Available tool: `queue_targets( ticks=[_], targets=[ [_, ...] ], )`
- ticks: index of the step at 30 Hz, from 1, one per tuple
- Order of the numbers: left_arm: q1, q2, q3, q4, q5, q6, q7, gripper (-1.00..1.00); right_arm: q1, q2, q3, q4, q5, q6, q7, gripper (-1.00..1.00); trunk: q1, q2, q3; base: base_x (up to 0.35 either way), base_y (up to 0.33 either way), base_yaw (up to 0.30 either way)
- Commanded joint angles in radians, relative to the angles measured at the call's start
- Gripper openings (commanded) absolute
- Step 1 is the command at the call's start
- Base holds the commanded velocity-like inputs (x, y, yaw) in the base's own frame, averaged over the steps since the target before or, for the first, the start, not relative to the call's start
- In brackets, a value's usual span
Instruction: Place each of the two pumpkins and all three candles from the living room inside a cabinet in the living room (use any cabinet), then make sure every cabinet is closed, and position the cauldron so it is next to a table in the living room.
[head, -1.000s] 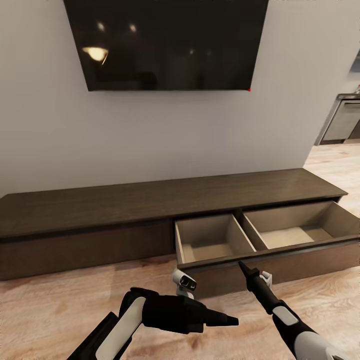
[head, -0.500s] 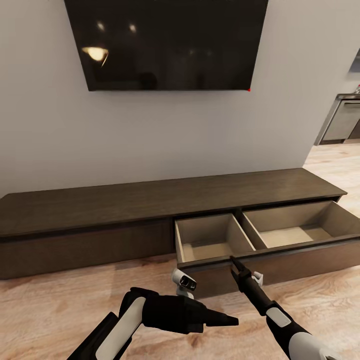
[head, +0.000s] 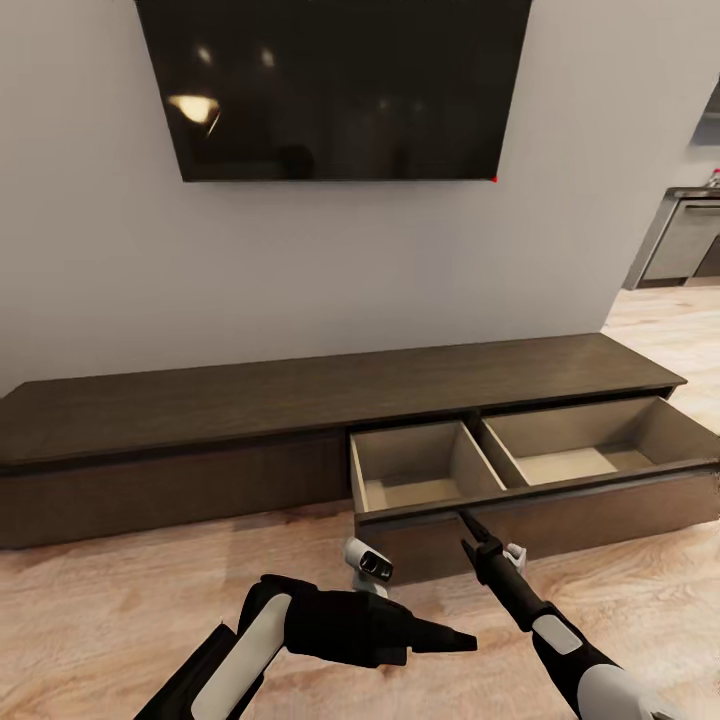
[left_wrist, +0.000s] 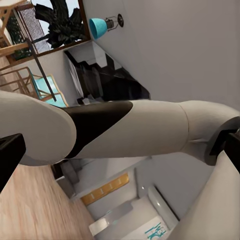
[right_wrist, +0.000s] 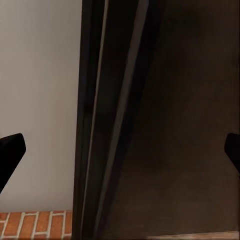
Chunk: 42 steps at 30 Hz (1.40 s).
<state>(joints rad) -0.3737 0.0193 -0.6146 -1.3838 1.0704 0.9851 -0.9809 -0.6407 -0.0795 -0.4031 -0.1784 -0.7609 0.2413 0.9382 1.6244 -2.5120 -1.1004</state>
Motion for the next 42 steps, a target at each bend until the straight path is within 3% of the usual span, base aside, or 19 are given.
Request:
queue_targets(
  ticks=[1,16,42],
  targets=[
    [-0.001,0.001,-0.002,0.000,0.003,0.004,-0.001,1.00,0.000,0.000,0.001,0.001,-0.009,0.009,0.002,1.00,-0.001,0.000,-0.001,-0.170,0.000,0.000],
    [0.001,0.016,0.001,0.002,0.005,0.000,-0.004,1.00,-0.002,-0.002,0.003,0.002,-0.010,0.005,0.004,1.00,-0.001,0.000,-0.001,-0.060,0.000,0.000],
    [0.000,0.020,0.001,0.002,0.005,-0.003,-0.004,1.00,-0.002,-0.002,0.003,0.002,-0.009,0.005,0.004,1.00,-0.001,0.000,-0.001,0.000,0.000,0.000]
  ],
)
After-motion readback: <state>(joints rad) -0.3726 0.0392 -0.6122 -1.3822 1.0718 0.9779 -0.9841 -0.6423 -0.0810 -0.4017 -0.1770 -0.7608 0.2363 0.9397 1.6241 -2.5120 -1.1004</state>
